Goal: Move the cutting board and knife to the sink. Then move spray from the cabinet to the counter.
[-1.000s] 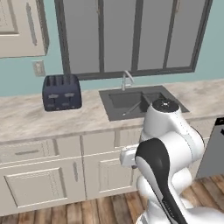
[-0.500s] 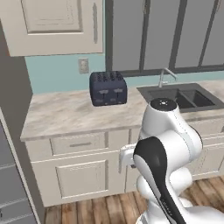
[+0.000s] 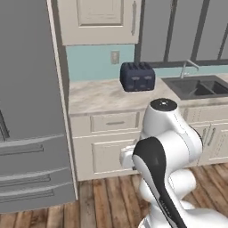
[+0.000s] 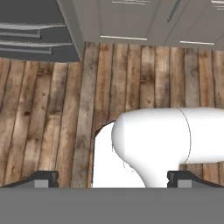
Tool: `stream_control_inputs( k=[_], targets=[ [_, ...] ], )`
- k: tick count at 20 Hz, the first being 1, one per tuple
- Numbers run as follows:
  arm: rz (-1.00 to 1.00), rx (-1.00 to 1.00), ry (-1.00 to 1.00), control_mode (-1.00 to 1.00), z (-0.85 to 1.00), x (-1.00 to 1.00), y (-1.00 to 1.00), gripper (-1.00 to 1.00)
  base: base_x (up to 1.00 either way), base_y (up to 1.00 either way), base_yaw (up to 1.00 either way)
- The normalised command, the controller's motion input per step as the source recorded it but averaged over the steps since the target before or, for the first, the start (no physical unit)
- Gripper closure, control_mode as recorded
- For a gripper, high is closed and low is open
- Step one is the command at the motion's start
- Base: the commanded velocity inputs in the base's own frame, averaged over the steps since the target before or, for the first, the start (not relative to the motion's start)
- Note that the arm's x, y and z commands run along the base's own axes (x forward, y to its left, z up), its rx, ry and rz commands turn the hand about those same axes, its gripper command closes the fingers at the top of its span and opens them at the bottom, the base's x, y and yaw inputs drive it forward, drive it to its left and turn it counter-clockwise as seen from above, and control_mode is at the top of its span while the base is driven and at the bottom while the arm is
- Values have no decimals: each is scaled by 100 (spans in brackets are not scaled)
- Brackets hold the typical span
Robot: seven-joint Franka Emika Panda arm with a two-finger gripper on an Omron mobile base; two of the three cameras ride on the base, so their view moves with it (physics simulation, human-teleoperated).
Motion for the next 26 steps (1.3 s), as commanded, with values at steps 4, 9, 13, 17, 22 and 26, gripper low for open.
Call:
stream_control_inputs(
  k=[4,9,13,17,22,26],
  targets=[
    [0,0,0,100,0,0,0,-100,-100,64,14],
    [0,0,0,100,0,0,0,-100,-94,70,13],
    [0,0,0,100,0,0,0,-100,-70,80,9],
    [0,0,0,100,0,0,0,-100,-30,94,1],
    [0,0,0,100,0,0,0,-100,-3,100,0],
    [0,0,0,100,0,0,0,-100,0,100,0]
  ],
)
